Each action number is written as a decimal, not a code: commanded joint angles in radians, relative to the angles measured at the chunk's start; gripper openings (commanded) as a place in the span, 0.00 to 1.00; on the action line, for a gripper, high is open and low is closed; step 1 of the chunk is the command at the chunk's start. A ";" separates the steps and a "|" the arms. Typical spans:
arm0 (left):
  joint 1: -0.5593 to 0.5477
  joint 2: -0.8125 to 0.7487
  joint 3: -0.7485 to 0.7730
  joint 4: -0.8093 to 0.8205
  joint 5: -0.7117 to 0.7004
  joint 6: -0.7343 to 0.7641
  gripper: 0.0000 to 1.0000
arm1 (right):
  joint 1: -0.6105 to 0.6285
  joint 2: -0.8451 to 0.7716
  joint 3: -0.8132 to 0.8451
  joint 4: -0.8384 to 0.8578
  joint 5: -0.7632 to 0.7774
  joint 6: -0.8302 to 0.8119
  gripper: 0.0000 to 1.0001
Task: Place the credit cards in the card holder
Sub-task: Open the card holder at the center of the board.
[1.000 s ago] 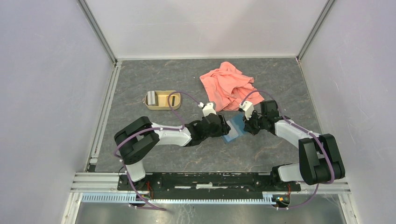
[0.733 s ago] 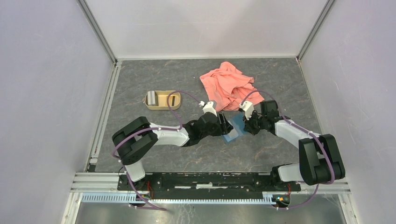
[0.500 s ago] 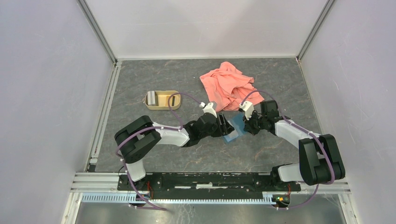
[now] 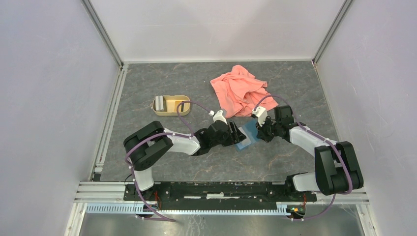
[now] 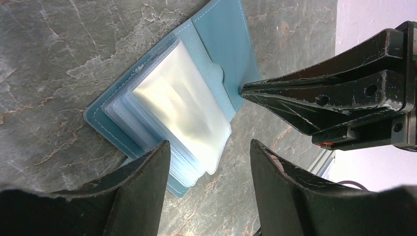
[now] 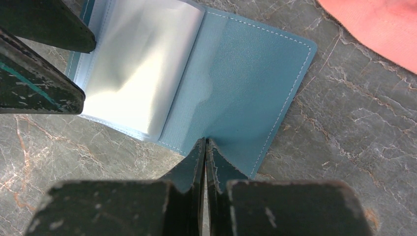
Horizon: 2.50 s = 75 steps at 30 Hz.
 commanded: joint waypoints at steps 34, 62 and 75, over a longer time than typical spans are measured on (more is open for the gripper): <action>0.046 -0.011 -0.027 0.099 0.071 -0.053 0.57 | 0.011 -0.023 0.017 0.007 -0.021 -0.016 0.07; 0.067 -0.033 -0.075 0.161 0.167 -0.069 0.51 | 0.013 -0.021 0.018 0.005 -0.018 -0.018 0.07; 0.066 -0.008 -0.097 0.257 0.216 -0.108 0.50 | 0.015 -0.020 0.017 0.006 -0.016 -0.018 0.07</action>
